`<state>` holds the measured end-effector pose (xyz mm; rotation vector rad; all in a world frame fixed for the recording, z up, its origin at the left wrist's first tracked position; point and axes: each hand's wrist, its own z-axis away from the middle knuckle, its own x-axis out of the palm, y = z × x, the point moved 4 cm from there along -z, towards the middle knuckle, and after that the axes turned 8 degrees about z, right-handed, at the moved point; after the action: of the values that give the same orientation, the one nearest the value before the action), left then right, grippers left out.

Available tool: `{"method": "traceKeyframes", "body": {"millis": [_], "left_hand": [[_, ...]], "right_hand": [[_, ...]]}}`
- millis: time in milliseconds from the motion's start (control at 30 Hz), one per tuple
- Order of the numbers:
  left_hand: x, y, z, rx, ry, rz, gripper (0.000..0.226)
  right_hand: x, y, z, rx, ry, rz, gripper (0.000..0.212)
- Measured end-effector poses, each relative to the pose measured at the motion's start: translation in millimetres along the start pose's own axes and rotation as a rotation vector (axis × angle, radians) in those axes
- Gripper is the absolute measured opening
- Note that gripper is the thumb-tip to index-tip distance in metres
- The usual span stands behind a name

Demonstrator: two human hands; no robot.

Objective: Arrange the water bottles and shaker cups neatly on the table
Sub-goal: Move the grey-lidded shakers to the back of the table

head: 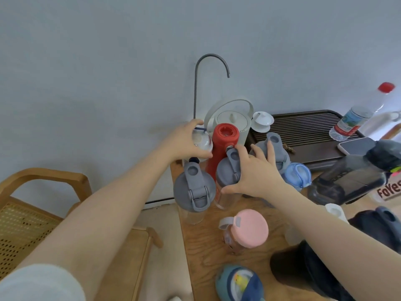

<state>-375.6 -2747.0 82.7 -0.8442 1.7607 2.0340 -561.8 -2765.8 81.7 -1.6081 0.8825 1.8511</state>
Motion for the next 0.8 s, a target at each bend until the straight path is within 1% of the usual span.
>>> {"method": "traceKeyframes", "body": {"millis": [67,100,167,300,400,533,600,667,700,733,767,800], "left_hand": [[2,0,3,0.022,0.039,0.043,0.071],[2,0,4,0.026,0.069,0.051,0.068],[3,-3,7,-0.002,0.126,0.045,0.068],[3,-12,13,-0.109,0.205,-0.025,0.071],[4,-14,19,-0.142,0.212,-0.108,0.077],[5,-12,23,-0.136,0.17,-0.14,0.076],[2,-10,25,-0.126,0.154,-0.125,0.074],[0,-7,28,-0.077,0.144,-0.133,0.077],[-1,-4,31,-0.029,0.15,-0.155,0.079],[-2,-2,35,0.025,0.159,-0.182,0.08],[-2,2,40,0.083,0.16,-0.208,0.082],[-1,6,45,0.137,0.141,-0.234,0.085]], "right_hand": [[1,-2,0,0.022,0.008,-0.005,0.105],[1,-2,-1,0.032,0.012,-0.02,0.102],[2,-2,1,0.046,0.014,-0.049,0.099],[4,-4,4,0.023,-0.004,-0.059,0.099],[8,-6,4,-0.006,-0.017,-0.069,0.1],[11,-8,6,-0.047,-0.033,-0.047,0.105],[2,-7,10,-0.057,0.014,-0.09,0.106],[-13,6,11,0.031,0.192,-0.251,0.095],[-18,19,8,0.114,0.293,-0.306,0.088],[-21,33,4,0.201,0.361,-0.31,0.082],[-20,46,0,0.279,0.375,-0.283,0.079],[-17,56,-5,0.339,0.338,-0.259,0.078]]}}
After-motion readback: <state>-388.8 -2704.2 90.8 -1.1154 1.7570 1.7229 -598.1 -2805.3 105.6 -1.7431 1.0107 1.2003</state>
